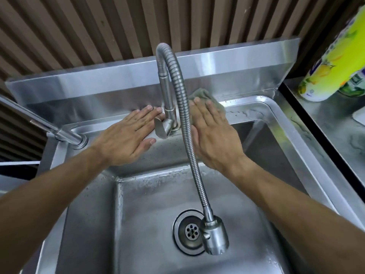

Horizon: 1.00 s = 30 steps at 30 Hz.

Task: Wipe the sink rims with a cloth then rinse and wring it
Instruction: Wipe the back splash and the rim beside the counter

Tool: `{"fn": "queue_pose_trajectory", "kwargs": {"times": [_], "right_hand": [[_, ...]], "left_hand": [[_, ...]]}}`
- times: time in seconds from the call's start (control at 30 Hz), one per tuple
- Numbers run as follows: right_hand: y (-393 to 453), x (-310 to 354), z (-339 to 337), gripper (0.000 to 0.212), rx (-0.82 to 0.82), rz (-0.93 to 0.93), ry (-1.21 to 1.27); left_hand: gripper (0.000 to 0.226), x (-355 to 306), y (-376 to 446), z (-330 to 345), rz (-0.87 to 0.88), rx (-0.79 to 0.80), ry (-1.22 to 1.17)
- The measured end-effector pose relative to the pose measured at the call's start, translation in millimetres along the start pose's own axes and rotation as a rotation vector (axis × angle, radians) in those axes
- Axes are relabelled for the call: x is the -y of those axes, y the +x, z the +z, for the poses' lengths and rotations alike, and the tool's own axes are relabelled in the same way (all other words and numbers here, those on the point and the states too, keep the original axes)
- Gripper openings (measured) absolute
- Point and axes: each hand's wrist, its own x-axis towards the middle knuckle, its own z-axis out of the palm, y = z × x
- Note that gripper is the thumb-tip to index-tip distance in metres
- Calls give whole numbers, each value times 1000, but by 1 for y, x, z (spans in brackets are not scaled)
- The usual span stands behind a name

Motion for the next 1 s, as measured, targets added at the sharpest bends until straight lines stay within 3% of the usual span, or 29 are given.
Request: {"fn": "queue_pose_trajectory", "kwargs": {"times": [0.1, 0.13, 0.23, 0.37, 0.47, 0.57, 0.63, 0.8, 0.93, 1.0], "right_hand": [[6, 21, -8, 71, 21, 101, -6], [11, 23, -12, 72, 4, 67, 18], [22, 15, -8, 43, -37, -124, 87], [28, 4, 7, 44, -51, -319, -22], [15, -3, 9, 63, -55, -69, -76], [8, -19, 6, 69, -71, 173, -141], [11, -19, -1, 70, -43, 145, -74], [11, 13, 1, 47, -58, -213, -44], [14, 8, 6, 54, -54, -179, -50], [8, -1, 11, 62, -46, -57, -119]], "left_hand": [[67, 1, 0, 3, 6, -38, -2], [66, 1, 0, 4, 3, -59, 1], [67, 1, -1, 5, -3, -82, 5], [68, 2, -1, 5, -2, -65, 6], [68, 1, -1, 6, 4, -62, 0], [68, 2, -2, 5, 2, -59, 6], [68, 2, -1, 5, -2, -70, 17], [72, 0, -1, 5, -25, -140, 84], [72, -1, -1, 4, -29, -105, 82], [70, 0, 0, 4, -8, -89, 66]]}}
